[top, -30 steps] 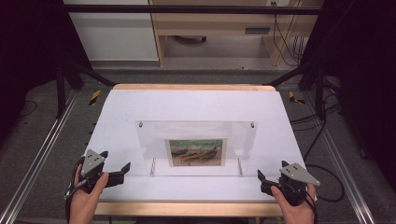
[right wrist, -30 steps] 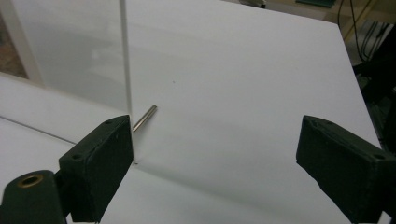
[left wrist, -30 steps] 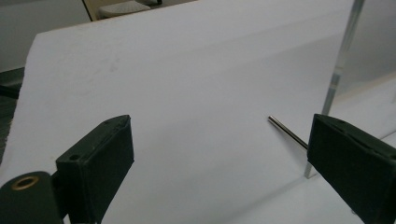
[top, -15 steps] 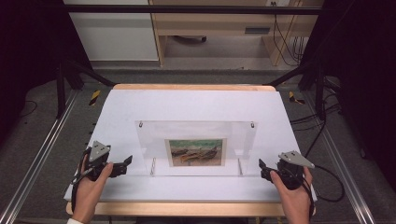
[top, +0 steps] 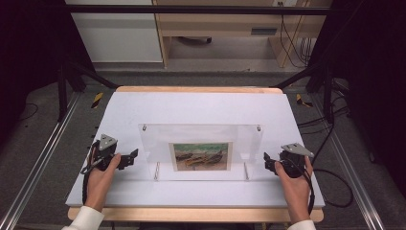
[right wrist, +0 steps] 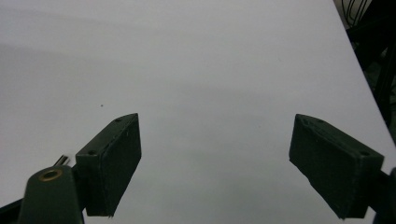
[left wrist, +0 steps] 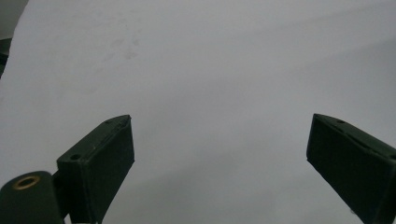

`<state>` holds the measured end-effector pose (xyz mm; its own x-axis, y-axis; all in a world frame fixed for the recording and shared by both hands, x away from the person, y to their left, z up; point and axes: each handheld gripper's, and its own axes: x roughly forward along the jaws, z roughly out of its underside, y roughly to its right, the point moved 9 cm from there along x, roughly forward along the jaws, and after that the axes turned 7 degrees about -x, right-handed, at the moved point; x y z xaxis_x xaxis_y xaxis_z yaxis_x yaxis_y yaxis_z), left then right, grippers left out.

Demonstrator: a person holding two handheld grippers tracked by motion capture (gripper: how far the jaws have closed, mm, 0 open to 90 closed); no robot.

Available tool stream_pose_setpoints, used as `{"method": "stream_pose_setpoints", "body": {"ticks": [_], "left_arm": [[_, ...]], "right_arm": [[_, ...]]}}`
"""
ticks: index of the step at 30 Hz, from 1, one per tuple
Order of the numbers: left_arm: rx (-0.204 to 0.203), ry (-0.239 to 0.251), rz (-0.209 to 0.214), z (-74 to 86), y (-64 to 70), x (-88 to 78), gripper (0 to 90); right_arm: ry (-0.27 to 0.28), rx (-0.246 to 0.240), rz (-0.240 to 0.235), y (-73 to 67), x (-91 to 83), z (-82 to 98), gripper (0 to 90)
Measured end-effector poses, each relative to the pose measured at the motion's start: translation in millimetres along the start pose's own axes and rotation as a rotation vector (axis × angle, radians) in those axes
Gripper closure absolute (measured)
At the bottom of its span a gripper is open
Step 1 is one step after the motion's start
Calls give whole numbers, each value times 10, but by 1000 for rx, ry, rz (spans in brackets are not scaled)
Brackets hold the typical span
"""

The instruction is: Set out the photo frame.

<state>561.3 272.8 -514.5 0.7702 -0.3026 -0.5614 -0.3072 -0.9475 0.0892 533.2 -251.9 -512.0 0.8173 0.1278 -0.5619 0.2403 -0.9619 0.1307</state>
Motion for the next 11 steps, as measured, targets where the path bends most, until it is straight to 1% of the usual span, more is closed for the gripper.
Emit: {"method": "stream_pose_setpoints", "body": {"ticks": [3,4,5,6,8,9,11], "left_arm": [[-2,21,7,23,-8,45,71],[-2,21,7,23,-8,45,71],[-6,26,18,46,6,54,70],[-5,24,30,57,25,51,64],[12,30,26,62,28,37,56],[6,36,30,61,39,33,53],[11,37,31,63,39,26,51]], "right_arm": [[-13,27,-6,3,111,-7,173],[-14,31,-6,5,145,-7,175],[-18,40,-3,2,171,-1,175],[-20,34,-5,-2,190,5,174],[-14,15,0,-12,196,6,170],[-4,4,4,-9,182,-2,167],[6,0,7,-8,165,-10,159]]}}
